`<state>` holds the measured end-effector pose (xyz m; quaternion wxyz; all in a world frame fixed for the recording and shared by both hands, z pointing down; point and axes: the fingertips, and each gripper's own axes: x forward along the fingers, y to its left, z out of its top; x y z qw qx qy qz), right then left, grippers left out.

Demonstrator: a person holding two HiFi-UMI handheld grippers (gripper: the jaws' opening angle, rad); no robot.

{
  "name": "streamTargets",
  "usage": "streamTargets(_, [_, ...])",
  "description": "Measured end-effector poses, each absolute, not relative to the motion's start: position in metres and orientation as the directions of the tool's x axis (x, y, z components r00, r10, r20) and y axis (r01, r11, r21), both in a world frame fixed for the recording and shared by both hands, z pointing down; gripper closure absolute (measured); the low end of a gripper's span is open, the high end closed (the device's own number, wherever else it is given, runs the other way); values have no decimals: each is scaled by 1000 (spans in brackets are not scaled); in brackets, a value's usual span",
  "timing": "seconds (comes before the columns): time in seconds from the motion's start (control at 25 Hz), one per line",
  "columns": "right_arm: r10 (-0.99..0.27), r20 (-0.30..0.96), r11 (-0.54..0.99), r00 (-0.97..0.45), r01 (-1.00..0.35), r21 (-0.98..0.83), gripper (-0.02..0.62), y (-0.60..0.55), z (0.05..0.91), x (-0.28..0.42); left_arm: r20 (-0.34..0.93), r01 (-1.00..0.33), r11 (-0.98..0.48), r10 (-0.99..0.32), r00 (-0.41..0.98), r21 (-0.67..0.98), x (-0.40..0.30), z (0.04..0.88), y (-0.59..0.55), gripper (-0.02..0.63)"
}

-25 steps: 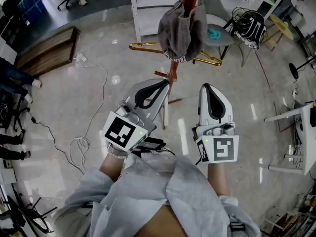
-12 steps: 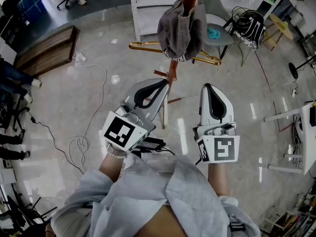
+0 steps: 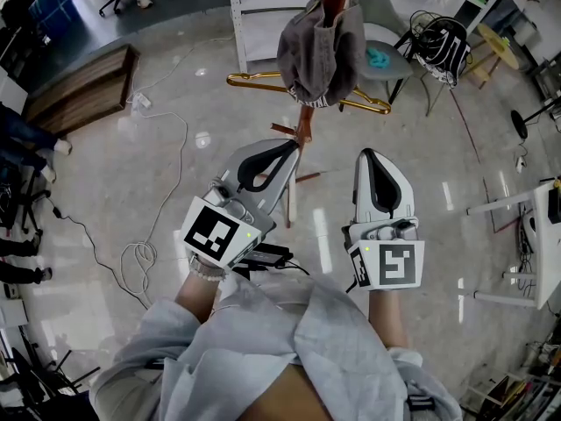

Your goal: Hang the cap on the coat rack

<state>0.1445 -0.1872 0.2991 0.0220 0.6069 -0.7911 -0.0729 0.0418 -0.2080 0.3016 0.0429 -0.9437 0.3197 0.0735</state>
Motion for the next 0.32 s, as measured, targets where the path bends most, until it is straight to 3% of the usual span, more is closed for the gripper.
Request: streamTargets(0.32, [-962,-51,259,-269,-955,145,588,-184,299,142,-163,-615,-788,-604,780,-30,40,301,-205,594])
